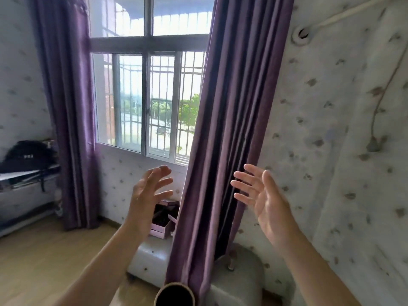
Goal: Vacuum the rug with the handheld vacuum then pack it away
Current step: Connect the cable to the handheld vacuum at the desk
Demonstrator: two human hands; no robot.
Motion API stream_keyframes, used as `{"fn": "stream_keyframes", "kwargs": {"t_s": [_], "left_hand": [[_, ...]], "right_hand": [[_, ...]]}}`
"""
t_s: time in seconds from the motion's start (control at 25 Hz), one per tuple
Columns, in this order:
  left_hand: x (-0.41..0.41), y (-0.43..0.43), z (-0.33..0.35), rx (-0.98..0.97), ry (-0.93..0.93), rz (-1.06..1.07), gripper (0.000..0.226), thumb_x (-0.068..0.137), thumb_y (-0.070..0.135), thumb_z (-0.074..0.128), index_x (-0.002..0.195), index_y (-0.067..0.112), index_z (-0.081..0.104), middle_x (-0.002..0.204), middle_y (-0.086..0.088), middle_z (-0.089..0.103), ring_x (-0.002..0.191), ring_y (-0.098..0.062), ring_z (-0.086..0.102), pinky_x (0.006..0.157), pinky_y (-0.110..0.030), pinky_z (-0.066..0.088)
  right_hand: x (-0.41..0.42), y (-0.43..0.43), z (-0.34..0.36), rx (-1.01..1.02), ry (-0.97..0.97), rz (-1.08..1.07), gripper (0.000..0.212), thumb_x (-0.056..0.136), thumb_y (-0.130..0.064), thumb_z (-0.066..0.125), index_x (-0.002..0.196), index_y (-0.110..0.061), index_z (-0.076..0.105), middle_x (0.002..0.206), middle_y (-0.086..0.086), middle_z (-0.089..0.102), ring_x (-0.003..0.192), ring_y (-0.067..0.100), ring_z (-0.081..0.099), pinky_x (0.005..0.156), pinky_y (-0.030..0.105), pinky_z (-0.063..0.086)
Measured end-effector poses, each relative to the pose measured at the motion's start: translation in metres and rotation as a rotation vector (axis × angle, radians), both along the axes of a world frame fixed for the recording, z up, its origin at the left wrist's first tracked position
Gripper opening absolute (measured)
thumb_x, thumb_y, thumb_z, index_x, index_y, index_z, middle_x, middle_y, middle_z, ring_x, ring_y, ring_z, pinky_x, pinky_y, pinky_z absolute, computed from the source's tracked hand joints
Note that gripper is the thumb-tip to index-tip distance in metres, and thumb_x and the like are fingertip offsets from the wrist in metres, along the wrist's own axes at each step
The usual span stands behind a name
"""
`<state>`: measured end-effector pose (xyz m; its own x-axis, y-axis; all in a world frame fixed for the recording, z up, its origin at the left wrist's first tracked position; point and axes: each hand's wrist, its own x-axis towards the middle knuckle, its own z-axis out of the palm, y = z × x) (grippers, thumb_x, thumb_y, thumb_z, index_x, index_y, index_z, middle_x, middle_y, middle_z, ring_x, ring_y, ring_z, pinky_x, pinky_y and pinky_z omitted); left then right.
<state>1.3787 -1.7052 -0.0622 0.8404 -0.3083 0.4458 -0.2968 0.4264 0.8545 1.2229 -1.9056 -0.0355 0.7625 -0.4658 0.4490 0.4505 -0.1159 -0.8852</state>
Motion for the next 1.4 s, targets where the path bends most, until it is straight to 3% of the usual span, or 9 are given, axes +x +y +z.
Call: {"fn": "stream_keyframes", "kwargs": {"t_s": [0.12,0.28,0.52,0.64,0.76,0.96,1.12,1.4], "left_hand": [[0.055,-0.004,0.003,0.020,0.000,0.050,0.091,0.059,0.080,0.064,0.120,0.012,0.062,0.123,-0.003,0.068,0.110,-0.022,0.065,0.087,-0.042,0.055],[0.132,0.005,0.000,0.035,0.009,0.197,0.086,0.057,0.082,0.063,0.118,0.022,0.062,0.120,0.001,0.069,0.108,-0.017,0.066,0.083,-0.038,0.053],[0.256,0.003,-0.033,-0.023,0.122,0.400,0.061,0.072,0.064,0.056,0.117,0.023,0.062,0.116,-0.002,0.071,0.110,-0.024,0.065,0.082,-0.041,0.051],[0.319,0.008,-0.026,-0.014,0.123,0.532,0.055,0.078,0.059,0.053,0.117,0.021,0.062,0.118,-0.003,0.070,0.111,-0.023,0.064,0.085,-0.042,0.053],[0.369,0.026,-0.013,0.013,0.125,0.637,0.052,0.082,0.056,0.049,0.118,0.021,0.062,0.120,-0.005,0.069,0.110,-0.021,0.065,0.086,-0.041,0.054],[0.429,0.082,-0.007,0.015,0.109,0.810,0.049,0.081,0.054,0.050,0.117,0.023,0.062,0.121,-0.005,0.068,0.110,-0.021,0.064,0.085,-0.039,0.054],[0.485,0.143,-0.019,-0.009,0.119,0.923,0.045,0.084,0.049,0.047,0.117,0.020,0.062,0.119,-0.007,0.068,0.108,-0.021,0.064,0.083,-0.038,0.053],[0.635,0.284,-0.036,-0.057,0.110,0.988,0.042,0.087,0.046,0.047,0.113,0.019,0.065,0.117,-0.006,0.070,0.107,-0.024,0.066,0.081,-0.040,0.055]], "right_hand": [[0.073,-0.022,0.010,0.008,-0.014,0.076,0.094,0.058,-0.084,0.064,0.129,-0.022,0.059,0.123,0.006,0.071,0.115,0.025,0.066,0.095,0.045,0.052],[0.185,-0.031,0.008,0.027,-0.016,0.220,0.095,0.058,-0.083,0.066,0.129,-0.020,0.060,0.122,0.008,0.071,0.112,0.025,0.068,0.092,0.043,0.053],[0.361,-0.032,-0.029,0.074,0.022,0.456,0.084,0.060,-0.080,0.067,0.121,-0.024,0.064,0.122,0.004,0.071,0.113,0.024,0.067,0.086,0.036,0.056],[0.459,-0.035,-0.026,0.078,0.011,0.550,0.088,0.058,-0.081,0.068,0.123,-0.022,0.062,0.121,0.004,0.072,0.114,0.024,0.067,0.084,0.032,0.059],[0.542,-0.023,-0.019,0.094,0.019,0.679,0.088,0.061,-0.081,0.067,0.126,-0.022,0.061,0.124,0.005,0.071,0.117,0.024,0.065,0.089,0.037,0.056],[0.653,0.026,-0.019,0.165,0.029,0.822,0.064,0.089,-0.057,0.046,0.135,-0.014,0.056,0.127,0.011,0.068,0.124,0.031,0.061,0.091,0.043,0.049],[0.730,0.096,-0.028,0.148,0.073,0.923,0.089,0.064,-0.075,0.069,0.131,-0.016,0.060,0.125,0.011,0.070,0.119,0.028,0.064,0.093,0.047,0.050],[0.878,0.238,-0.040,0.110,0.061,0.978,0.094,0.060,-0.078,0.070,0.131,-0.018,0.059,0.126,0.010,0.069,0.121,0.027,0.063,0.100,0.050,0.048]]}}
